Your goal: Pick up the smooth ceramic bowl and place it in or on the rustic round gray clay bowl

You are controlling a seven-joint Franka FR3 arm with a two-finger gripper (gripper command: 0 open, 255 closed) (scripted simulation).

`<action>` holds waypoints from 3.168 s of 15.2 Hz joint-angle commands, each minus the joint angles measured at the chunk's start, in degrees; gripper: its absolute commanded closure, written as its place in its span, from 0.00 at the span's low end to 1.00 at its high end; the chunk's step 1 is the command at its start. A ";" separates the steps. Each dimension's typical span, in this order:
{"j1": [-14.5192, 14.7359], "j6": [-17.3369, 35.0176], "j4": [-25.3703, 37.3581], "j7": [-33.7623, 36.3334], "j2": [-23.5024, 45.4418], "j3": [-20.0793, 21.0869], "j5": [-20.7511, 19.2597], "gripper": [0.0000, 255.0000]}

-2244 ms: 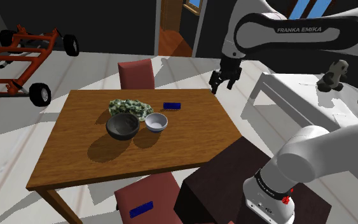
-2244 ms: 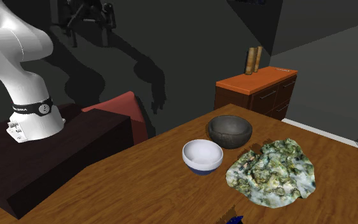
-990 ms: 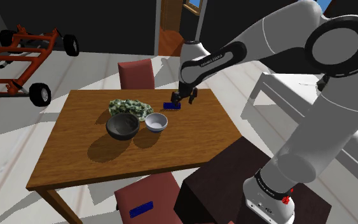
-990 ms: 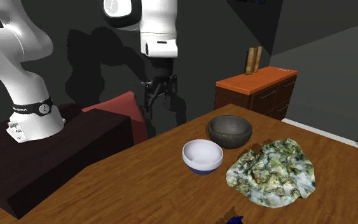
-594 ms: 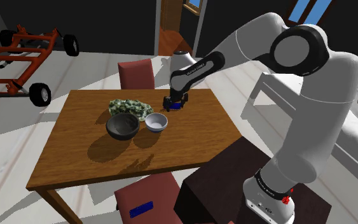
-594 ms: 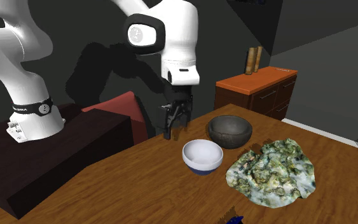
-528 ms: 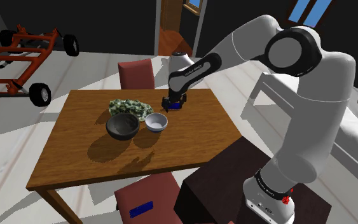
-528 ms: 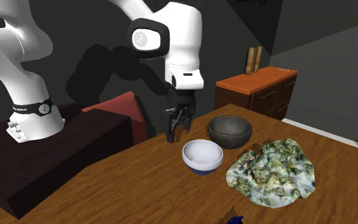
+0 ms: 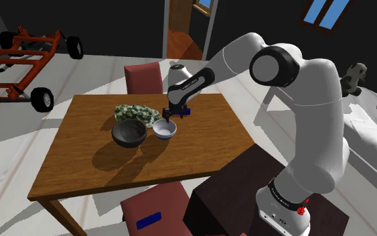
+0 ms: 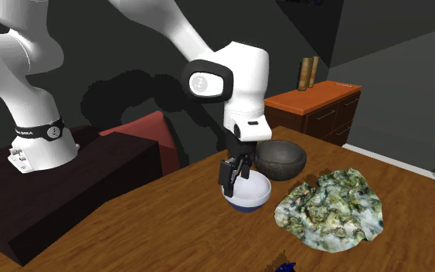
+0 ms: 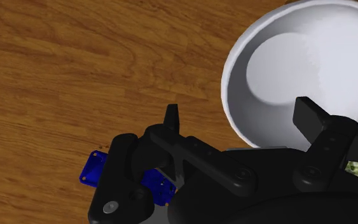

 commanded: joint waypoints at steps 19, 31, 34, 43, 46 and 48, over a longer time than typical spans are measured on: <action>0.01 2.67 0.92 0.10 3.55 -0.36 -0.36 1.00; -0.33 -1.72 0.01 -0.47 -1.77 0.14 0.24 1.00; -0.43 -3.29 -0.06 -0.67 -3.41 0.29 0.46 1.00; -0.67 -8.28 0.40 -1.28 -7.96 0.69 1.10 1.00; -0.73 -10.03 0.79 -1.48 -9.33 0.80 1.31 1.00; -0.77 -11.22 1.12 -1.61 -10.20 0.87 1.45 1.00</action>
